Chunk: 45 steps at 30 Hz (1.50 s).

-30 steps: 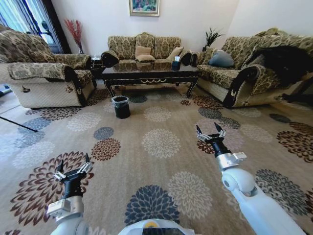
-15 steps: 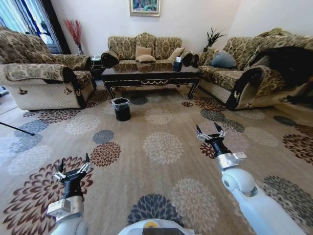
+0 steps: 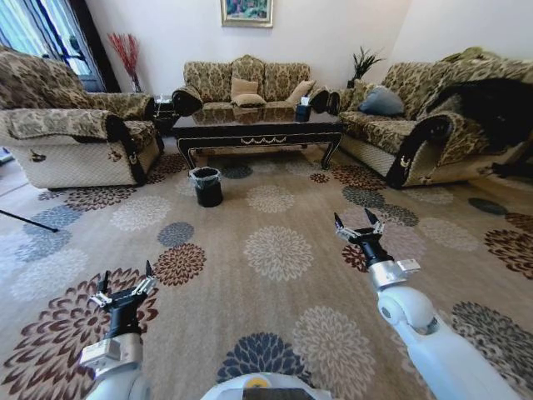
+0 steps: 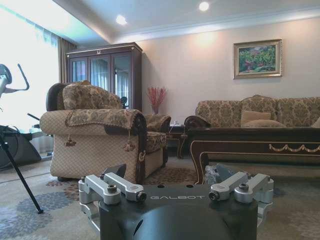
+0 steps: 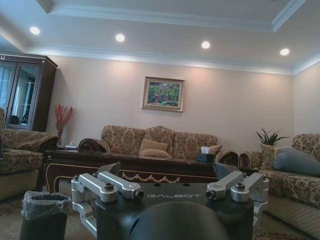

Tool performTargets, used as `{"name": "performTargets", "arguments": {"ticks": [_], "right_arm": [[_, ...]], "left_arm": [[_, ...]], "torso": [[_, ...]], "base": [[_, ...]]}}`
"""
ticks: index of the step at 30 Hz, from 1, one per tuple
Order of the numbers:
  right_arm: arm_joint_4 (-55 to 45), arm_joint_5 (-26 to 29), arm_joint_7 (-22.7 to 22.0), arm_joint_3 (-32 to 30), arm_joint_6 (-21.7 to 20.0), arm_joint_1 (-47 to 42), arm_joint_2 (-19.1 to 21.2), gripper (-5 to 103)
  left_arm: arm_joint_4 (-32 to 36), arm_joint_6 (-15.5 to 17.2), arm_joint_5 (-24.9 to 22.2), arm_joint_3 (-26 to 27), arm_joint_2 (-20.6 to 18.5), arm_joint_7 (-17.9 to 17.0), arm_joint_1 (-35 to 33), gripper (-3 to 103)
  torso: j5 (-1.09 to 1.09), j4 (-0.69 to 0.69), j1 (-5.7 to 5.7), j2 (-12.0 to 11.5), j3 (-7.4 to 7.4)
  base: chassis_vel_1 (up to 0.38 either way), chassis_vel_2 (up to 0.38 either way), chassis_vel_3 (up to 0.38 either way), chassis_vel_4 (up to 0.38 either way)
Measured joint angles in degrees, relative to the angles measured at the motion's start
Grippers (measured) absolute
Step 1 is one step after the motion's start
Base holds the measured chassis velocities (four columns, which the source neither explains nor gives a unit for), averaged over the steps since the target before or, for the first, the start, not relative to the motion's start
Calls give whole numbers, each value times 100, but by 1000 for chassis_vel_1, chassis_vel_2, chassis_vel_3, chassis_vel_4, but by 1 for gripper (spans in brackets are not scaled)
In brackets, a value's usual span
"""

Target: Move to the front of the table and pick up the trash from the floor, then place it into the trash bin.

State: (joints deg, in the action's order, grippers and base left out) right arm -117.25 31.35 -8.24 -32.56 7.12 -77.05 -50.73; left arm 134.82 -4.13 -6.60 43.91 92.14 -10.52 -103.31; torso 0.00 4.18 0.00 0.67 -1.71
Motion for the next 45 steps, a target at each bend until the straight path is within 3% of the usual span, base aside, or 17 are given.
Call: {"name": "performTargets", "arguments": {"ticks": [29, 45], "right_arm": [[0, 0, 0, 0, 0, 0, 0, 100], [0, 0, 0, 0, 0, 0, 0, 100]], "left_arm": [[0, 0, 0, 0, 0, 0, 0, 100], [0, 0, 0, 0, 0, 0, 0, 100]], "torso": [[0, 0, 0, 8, -5], [0, 0, 29, 387, -351]], "base": [[0, 0, 0, 0], [0, 0, 0, 0]]}}
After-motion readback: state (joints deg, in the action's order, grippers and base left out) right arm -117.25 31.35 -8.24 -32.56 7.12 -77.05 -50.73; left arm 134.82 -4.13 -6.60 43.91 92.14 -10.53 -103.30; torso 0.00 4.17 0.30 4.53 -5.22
